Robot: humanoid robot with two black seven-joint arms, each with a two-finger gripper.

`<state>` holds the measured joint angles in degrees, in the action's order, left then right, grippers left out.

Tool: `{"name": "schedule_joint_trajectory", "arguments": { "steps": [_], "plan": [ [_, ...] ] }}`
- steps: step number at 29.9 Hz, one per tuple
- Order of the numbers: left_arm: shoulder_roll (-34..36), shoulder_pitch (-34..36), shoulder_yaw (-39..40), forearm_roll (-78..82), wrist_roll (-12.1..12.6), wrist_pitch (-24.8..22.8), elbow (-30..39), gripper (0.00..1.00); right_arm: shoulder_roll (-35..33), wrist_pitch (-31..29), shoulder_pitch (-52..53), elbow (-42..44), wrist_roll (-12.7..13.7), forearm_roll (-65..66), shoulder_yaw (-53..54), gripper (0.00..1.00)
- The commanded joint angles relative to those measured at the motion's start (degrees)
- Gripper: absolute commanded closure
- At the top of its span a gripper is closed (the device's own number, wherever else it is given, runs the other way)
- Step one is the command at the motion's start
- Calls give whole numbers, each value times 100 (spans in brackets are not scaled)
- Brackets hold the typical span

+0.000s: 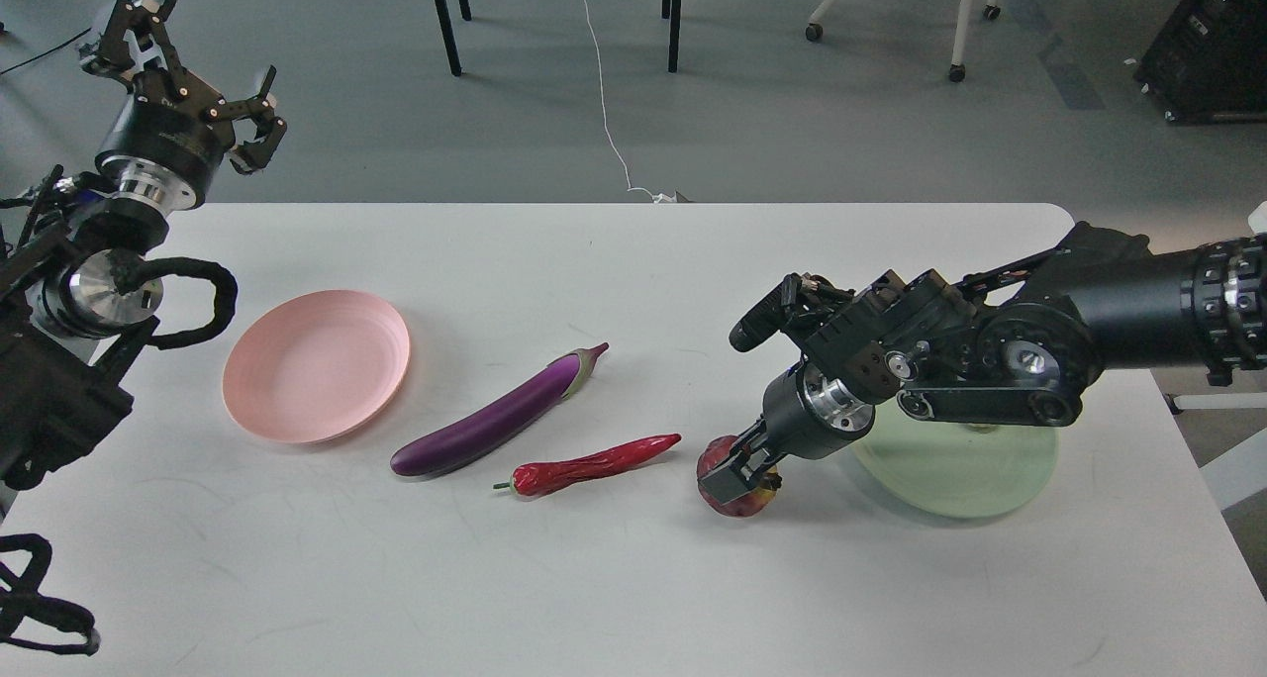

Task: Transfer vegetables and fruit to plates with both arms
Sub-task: 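Place the pomegranate on the green plate beside the fruit, release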

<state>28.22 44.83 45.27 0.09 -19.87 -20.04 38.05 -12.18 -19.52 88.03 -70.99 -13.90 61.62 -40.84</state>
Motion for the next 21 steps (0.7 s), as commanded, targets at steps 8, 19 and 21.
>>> {"name": "schedule_joint_trajectory", "arguments": {
  "steps": [8, 19, 21],
  "plan": [
    [0, -1, 9, 0, 1, 0, 0, 2, -1470, -7, 584, -301, 2, 428, 7, 55],
    [-88, -1, -53, 9, 1, 18, 0, 2, -2526, 290, -303, -390, 2, 1309, -65, 38],
    [-106, 8, -62, 9, 1, 44, 18, 2, -2526, 528, -461, -390, 10, 1300, 32, 24]
  ]
}}
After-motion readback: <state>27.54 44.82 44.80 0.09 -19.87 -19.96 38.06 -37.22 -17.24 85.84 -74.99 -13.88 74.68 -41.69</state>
